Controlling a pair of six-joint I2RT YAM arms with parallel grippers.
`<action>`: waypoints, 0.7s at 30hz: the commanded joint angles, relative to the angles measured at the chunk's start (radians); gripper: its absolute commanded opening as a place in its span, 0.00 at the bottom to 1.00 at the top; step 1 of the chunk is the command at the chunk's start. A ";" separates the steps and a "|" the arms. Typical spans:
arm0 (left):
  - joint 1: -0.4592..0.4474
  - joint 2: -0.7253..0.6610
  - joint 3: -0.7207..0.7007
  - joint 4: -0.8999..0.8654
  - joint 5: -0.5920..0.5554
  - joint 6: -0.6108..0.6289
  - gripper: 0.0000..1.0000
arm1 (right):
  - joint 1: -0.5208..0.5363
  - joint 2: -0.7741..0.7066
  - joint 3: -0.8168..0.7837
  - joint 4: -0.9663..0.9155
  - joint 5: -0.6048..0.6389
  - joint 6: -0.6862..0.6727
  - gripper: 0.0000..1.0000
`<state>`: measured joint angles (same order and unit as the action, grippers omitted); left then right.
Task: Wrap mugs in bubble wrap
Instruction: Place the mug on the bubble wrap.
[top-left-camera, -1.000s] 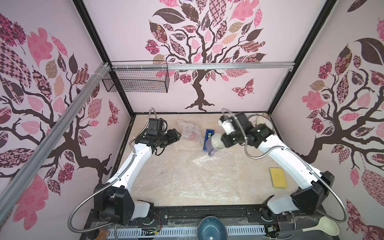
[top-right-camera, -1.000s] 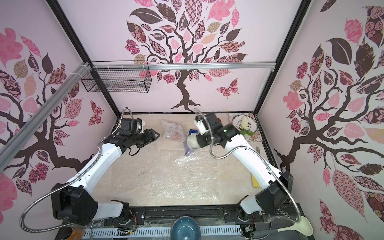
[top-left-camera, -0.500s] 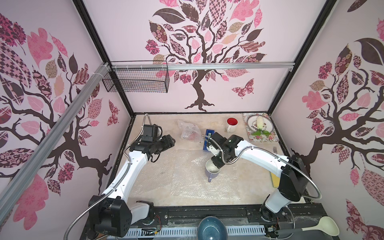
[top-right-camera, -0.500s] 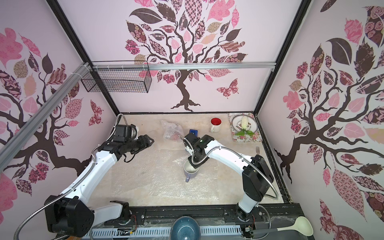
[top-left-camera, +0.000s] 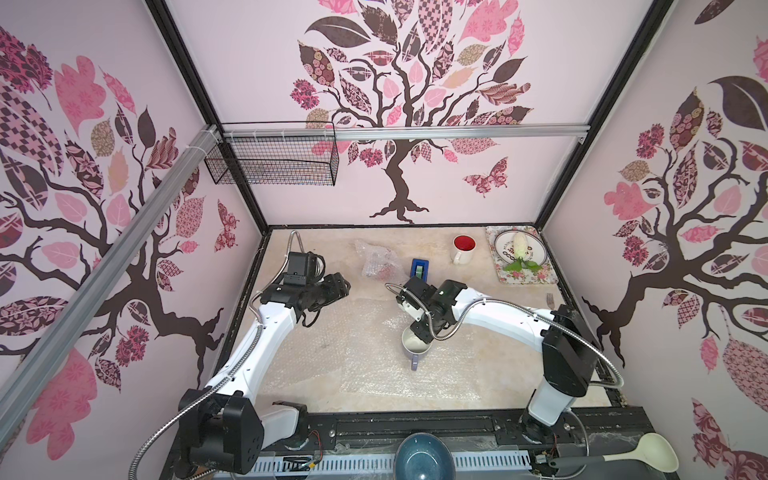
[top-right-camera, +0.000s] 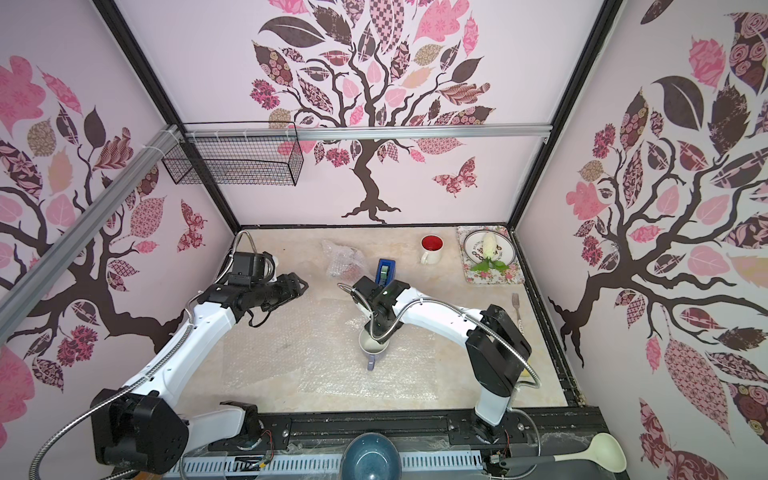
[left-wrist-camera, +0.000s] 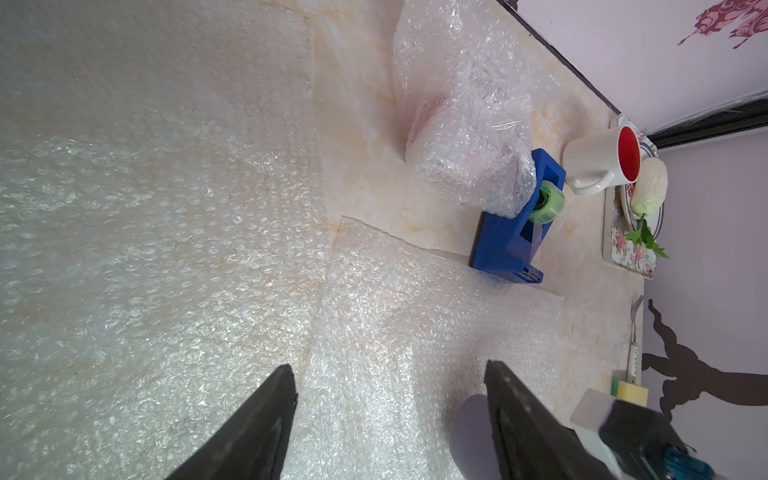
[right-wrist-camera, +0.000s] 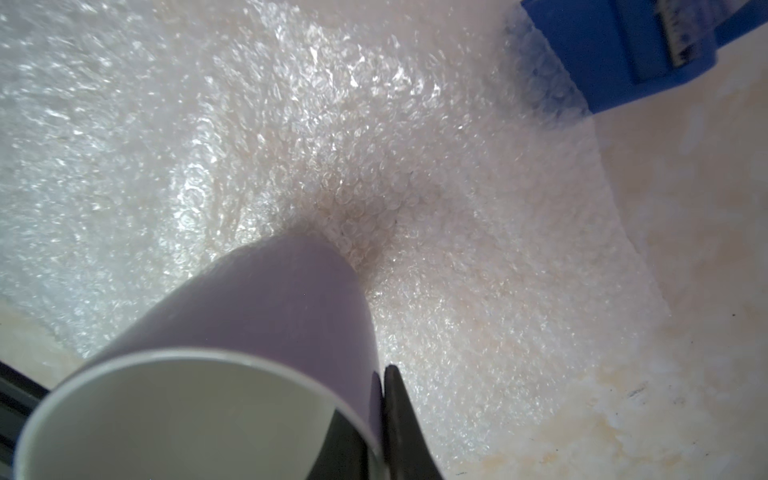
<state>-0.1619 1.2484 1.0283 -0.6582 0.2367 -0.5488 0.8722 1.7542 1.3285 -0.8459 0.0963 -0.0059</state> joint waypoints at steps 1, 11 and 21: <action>0.000 0.014 -0.030 0.029 0.005 0.015 0.74 | 0.002 0.037 0.061 0.033 -0.007 -0.020 0.00; -0.010 0.024 -0.025 0.035 0.018 0.017 0.74 | 0.003 0.030 0.052 0.046 0.031 0.017 0.53; -0.119 0.014 0.002 0.053 0.088 0.008 0.74 | -0.273 -0.485 -0.225 -0.202 -0.134 0.541 0.83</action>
<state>-0.2642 1.2633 1.0264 -0.6399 0.2741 -0.5491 0.6460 1.4498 1.2449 -0.8734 0.0242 0.3157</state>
